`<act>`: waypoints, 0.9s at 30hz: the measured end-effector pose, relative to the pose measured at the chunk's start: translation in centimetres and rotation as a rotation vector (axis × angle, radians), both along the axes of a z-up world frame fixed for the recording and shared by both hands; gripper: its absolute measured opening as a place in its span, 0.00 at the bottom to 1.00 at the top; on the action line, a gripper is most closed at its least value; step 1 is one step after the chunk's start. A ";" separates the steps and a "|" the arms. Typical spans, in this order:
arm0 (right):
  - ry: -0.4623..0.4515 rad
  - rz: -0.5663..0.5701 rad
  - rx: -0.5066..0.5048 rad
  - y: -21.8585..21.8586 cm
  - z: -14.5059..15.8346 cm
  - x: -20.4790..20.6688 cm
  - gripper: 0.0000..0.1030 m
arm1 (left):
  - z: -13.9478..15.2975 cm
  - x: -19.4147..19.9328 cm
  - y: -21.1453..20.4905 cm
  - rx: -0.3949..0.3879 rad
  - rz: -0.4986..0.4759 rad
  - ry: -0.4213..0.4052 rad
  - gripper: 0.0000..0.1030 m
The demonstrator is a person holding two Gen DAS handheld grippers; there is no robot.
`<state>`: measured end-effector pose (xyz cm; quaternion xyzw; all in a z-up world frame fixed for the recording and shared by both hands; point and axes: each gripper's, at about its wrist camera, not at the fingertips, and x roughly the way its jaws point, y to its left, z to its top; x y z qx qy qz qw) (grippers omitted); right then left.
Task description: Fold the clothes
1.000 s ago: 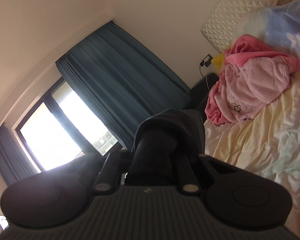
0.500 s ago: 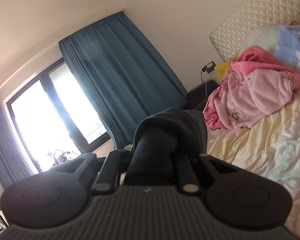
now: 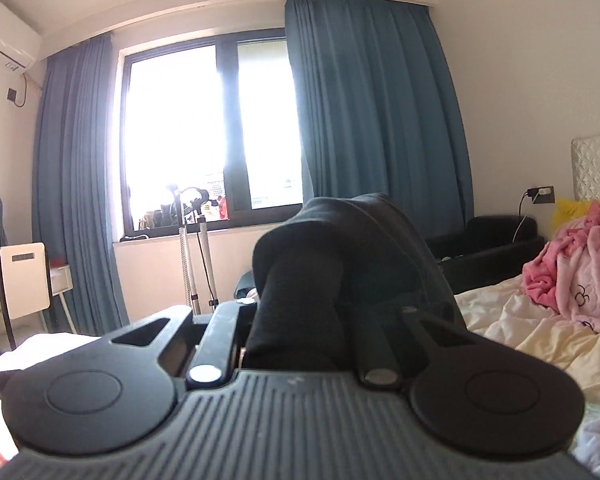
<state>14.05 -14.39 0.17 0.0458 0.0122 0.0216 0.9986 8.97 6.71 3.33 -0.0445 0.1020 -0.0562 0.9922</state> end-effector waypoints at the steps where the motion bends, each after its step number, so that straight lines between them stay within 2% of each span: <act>1: 0.018 0.027 -0.030 2.3 -0.9 0.7 0.16 | 0.3 -0.2 1.2 -0.039 0.000 -0.014 0.82; 5: 0.129 0.131 -0.118 10.1 -6.0 3.1 0.16 | 0.1 -0.8 3.8 -0.099 0.008 -0.058 0.84; 9: 0.246 0.200 -0.255 16.0 -12.6 4.6 0.17 | -1.1 0.4 4.9 -0.202 -0.009 -0.021 0.84; 11: 0.251 0.195 -0.299 17.0 -13.9 4.6 0.18 | -1.6 1.1 4.4 -0.188 -0.017 -0.009 0.84; 13: 0.244 0.187 -0.302 17.5 -13.3 4.3 0.22 | -2.0 1.7 3.9 -0.164 -0.022 0.003 0.84; 15: 0.253 0.218 -0.291 17.4 -12.6 4.3 0.32 | -2.3 1.9 3.6 -0.152 -0.030 0.017 0.84; 17: 0.255 0.301 -0.283 16.8 -11.9 3.6 0.44 | -2.7 2.2 3.3 -0.135 -0.036 0.038 0.84; 19: 0.249 0.364 -0.301 16.2 -11.3 2.4 0.48 | -3.1 2.2 2.7 -0.106 -0.042 0.059 0.84; 21: 0.244 0.421 -0.297 15.1 -10.5 0.9 0.56 | -3.4 1.8 1.7 -0.043 -0.064 0.060 0.84; 25: 0.274 0.508 -0.247 11.7 -8.5 -2.2 0.57 | -3.9 1.0 -0.8 0.082 -0.124 0.054 0.84; 27: 0.292 0.514 -0.255 9.5 -7.4 -3.8 0.58 | -4.2 1.0 -1.5 0.083 -0.133 0.085 0.84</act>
